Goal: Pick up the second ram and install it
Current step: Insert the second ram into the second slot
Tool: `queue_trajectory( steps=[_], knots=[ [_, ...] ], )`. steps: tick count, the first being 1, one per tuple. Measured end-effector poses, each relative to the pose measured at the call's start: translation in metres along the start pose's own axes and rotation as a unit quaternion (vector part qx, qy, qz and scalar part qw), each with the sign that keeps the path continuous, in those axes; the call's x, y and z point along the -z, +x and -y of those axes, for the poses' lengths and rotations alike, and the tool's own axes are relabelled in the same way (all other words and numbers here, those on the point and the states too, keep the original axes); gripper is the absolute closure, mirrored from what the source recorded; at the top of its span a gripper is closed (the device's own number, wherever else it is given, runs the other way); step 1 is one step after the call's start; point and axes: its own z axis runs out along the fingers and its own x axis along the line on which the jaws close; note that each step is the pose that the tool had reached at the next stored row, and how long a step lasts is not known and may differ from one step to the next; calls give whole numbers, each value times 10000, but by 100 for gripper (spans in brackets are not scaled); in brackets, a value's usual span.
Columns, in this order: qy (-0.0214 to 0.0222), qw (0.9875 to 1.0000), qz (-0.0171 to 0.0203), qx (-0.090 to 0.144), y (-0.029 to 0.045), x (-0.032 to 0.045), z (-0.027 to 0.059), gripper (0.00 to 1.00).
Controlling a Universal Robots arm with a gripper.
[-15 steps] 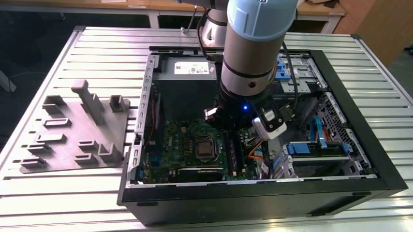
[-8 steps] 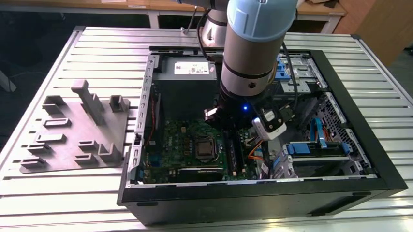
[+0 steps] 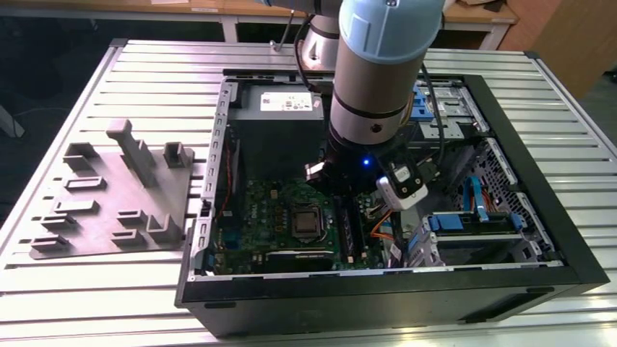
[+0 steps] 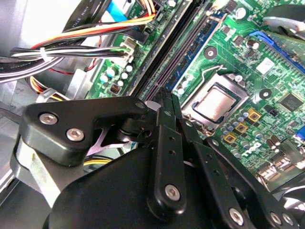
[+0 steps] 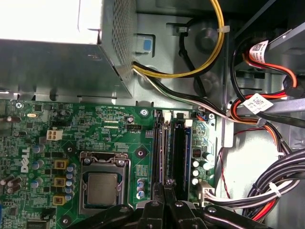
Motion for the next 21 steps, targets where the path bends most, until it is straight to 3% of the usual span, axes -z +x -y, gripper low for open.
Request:
queue_trajectory(
  steps=[21],
  knots=[
    [-2,10000,0,0,4,-33,1,89]
  ],
)
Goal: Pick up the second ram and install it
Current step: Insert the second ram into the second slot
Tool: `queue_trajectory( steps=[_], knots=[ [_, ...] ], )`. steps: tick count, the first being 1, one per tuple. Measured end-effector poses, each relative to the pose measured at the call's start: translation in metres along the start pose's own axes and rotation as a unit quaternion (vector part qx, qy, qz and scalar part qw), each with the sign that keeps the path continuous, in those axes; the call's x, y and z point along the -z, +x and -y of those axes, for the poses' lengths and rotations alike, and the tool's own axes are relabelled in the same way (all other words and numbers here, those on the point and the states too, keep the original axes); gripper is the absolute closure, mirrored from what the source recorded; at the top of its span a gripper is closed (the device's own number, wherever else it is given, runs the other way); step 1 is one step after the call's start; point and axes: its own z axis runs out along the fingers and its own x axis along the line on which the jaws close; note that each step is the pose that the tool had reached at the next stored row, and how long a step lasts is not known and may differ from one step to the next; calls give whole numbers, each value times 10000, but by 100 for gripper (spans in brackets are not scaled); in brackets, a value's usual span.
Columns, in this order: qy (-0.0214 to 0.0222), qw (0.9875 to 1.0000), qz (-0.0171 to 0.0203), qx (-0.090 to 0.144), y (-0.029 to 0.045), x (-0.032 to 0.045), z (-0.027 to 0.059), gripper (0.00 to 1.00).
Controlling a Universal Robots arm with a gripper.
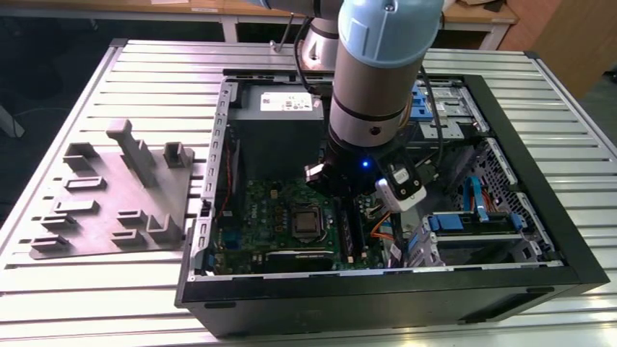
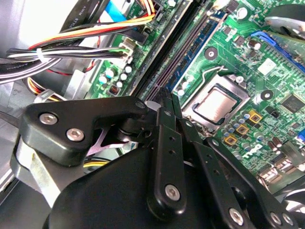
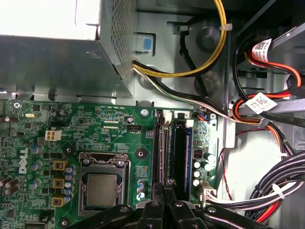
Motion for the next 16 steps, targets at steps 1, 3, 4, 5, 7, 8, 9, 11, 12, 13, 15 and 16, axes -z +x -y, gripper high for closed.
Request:
queue_trajectory(
  steps=[1,3,4,5,7,8,9,11,12,13,15,16],
  knots=[
    [0,10000,0,0,0,0,0,89],
    [0,10000,0,0,0,0,0,89],
    [0,10000,0,0,0,0,0,89],
    [0,10000,0,-1,0,0,0,89],
    [0,10000,0,-12,0,0,0,89],
    [0,10000,1,-19,-3,0,0,89],
    [0,10000,1,-27,-5,-1,0,89],
    [-19,10000,2,-32,-7,17,-1,89],
    [-23,10000,2,-32,-7,25,-1,89],
    [-24,10000,3,-32,-7,25,-1,89],
    [-25,10000,2,-32,-7,25,-1,89],
    [-25,10000,2,-41,-11,25,-1,89]
  ],
)
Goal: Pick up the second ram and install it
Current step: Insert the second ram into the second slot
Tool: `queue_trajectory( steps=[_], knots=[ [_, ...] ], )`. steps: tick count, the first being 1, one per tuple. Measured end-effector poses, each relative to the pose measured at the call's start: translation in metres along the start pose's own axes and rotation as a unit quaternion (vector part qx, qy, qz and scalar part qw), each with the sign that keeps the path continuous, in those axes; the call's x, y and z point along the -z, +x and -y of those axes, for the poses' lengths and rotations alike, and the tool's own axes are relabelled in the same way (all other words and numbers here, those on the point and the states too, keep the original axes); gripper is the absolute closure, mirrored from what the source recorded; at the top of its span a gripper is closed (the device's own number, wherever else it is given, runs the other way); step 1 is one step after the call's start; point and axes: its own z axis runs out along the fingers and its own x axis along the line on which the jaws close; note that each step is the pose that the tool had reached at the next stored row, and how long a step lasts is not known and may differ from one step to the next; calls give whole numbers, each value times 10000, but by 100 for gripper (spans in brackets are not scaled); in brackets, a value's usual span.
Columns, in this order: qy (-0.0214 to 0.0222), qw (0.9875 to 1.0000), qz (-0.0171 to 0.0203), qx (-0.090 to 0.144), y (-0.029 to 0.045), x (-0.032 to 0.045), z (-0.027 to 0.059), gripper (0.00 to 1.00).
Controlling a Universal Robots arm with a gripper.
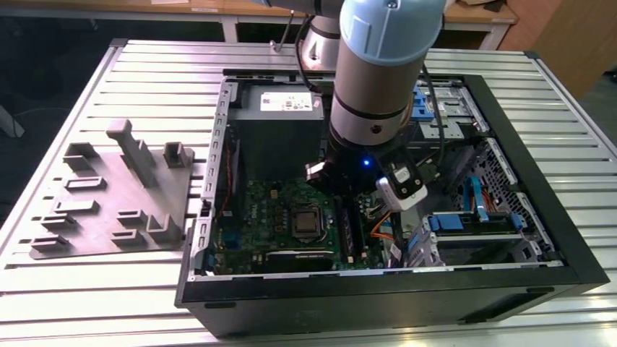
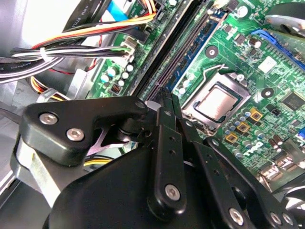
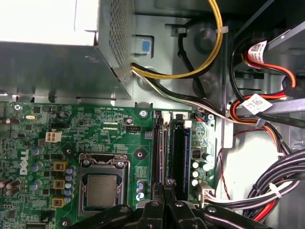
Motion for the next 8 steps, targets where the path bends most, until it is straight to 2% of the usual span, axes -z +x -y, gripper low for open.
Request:
queue_trajectory(
  steps=[8],
  knots=[
    [8,9998,9,-208,-11,-4,1,89]
  ],
)
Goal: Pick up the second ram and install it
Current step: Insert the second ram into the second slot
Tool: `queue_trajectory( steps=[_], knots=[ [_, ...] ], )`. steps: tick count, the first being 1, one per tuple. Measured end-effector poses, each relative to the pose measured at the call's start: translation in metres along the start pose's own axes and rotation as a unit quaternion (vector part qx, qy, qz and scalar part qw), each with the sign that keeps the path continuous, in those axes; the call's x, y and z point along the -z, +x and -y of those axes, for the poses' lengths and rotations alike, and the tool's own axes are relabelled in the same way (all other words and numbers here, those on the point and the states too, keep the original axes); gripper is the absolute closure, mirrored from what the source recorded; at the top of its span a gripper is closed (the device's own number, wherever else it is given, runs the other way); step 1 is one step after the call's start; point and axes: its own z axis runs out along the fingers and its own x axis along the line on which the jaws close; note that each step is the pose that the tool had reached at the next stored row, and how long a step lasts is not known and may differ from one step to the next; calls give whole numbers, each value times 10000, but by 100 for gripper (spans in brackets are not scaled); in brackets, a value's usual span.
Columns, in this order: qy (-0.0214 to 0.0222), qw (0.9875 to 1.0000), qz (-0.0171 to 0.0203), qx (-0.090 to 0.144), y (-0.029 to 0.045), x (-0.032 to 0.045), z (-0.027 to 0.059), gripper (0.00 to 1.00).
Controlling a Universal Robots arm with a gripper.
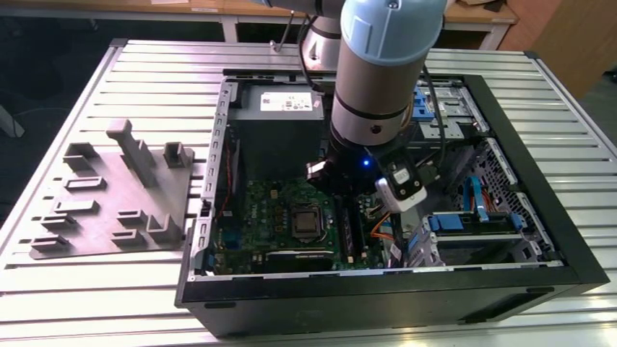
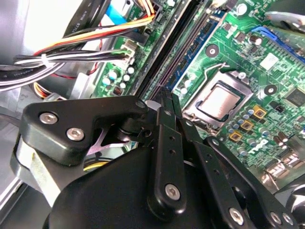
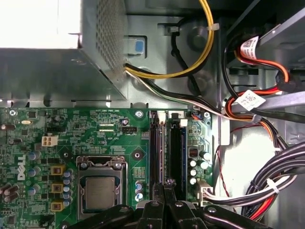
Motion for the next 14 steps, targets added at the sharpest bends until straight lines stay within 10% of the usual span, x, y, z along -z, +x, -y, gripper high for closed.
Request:
queue_trajectory(
  steps=[14],
  knots=[
    [1,10000,2,-37,-22,-16,1,89]
  ],
)
